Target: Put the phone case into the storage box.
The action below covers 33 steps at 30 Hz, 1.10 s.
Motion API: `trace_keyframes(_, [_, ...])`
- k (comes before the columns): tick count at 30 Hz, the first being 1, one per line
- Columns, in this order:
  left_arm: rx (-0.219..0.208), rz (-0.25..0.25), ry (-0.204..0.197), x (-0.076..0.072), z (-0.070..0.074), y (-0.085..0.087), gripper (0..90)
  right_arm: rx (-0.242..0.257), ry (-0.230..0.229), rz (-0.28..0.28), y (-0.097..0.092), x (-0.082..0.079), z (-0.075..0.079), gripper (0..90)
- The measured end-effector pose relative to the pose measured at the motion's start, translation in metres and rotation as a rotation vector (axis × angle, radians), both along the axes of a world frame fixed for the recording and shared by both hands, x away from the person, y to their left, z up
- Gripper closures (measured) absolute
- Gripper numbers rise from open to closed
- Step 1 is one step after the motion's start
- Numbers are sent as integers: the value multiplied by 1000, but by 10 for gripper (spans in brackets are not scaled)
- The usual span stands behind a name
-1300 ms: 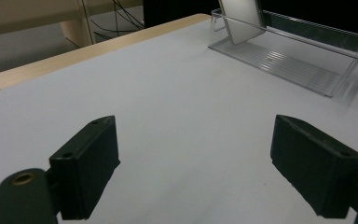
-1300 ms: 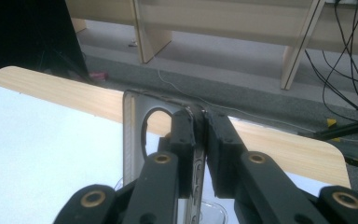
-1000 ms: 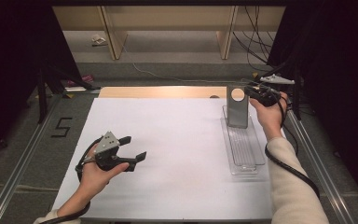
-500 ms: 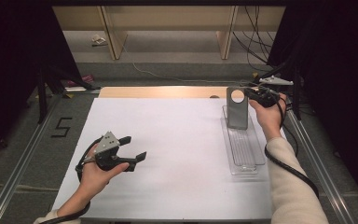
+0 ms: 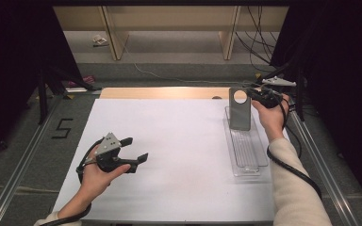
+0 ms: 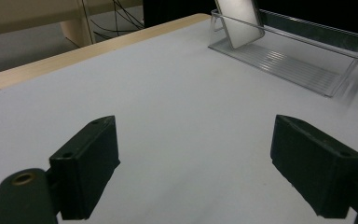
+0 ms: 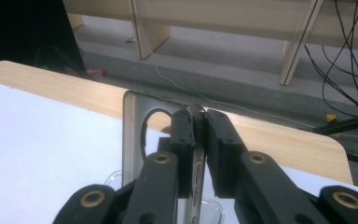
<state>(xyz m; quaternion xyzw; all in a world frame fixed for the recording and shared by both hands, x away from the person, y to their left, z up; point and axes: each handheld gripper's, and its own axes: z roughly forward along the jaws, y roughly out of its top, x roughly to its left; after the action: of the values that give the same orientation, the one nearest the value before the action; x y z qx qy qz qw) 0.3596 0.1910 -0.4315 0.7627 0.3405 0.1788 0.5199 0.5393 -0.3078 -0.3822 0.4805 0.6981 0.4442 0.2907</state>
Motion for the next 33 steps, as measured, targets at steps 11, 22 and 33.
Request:
trace_keyframes(11, [0,1,0,0,0,0,149,2,-4,-2,1,3,-2,819])
trace_keyframes(22, [-2,0,0,0,0,0,149,3,-9,27,4,5,-1,821])
trace_keyframes(33, [-2,2,-1,0,0,0,149,9,-6,48,4,5,1,822])
